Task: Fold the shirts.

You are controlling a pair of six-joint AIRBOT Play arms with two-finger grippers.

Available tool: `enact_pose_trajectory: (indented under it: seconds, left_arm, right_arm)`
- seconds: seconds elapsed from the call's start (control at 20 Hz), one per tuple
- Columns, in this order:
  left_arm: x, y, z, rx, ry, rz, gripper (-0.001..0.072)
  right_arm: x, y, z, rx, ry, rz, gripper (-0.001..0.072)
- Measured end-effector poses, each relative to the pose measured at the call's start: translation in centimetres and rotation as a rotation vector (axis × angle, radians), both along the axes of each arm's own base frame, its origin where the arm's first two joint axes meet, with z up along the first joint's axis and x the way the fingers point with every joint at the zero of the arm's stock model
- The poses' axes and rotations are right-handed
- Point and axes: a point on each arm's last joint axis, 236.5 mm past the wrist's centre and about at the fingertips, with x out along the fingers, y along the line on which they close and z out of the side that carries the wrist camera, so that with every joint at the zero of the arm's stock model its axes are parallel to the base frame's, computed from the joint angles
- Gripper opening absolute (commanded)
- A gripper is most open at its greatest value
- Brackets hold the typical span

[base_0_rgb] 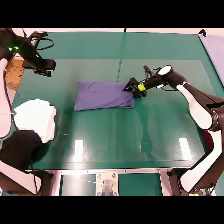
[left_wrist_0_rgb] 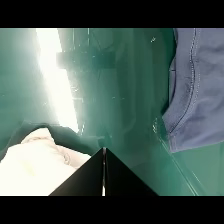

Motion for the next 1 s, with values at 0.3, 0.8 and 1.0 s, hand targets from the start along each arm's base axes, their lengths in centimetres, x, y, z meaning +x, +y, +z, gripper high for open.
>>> enact_pose_trajectory:
  seconds: [0.3, 0.8, 1.0]
  left_arm:
    - [-0.2, 0.0, 0.0, 0.0, 0.008, -0.001, 0.0021]
    - [-0.2, 0.0, 0.0, 0.0, 0.008, -0.001, 0.0021]
    - [-0.2, -0.1, 0.0, -0.006, 0.009, -0.003, 0.0021]
  right_arm:
    - [1.6, 3.4, 4.7, 0.141, -0.115, 0.011, 0.0017]
    - [1.9, -15.9, 23.8, 0.112, -0.409, -0.245, 0.0016]
    - [-1.2, -26.4, 27.3, 0.046, -0.442, -0.445, 0.0016]
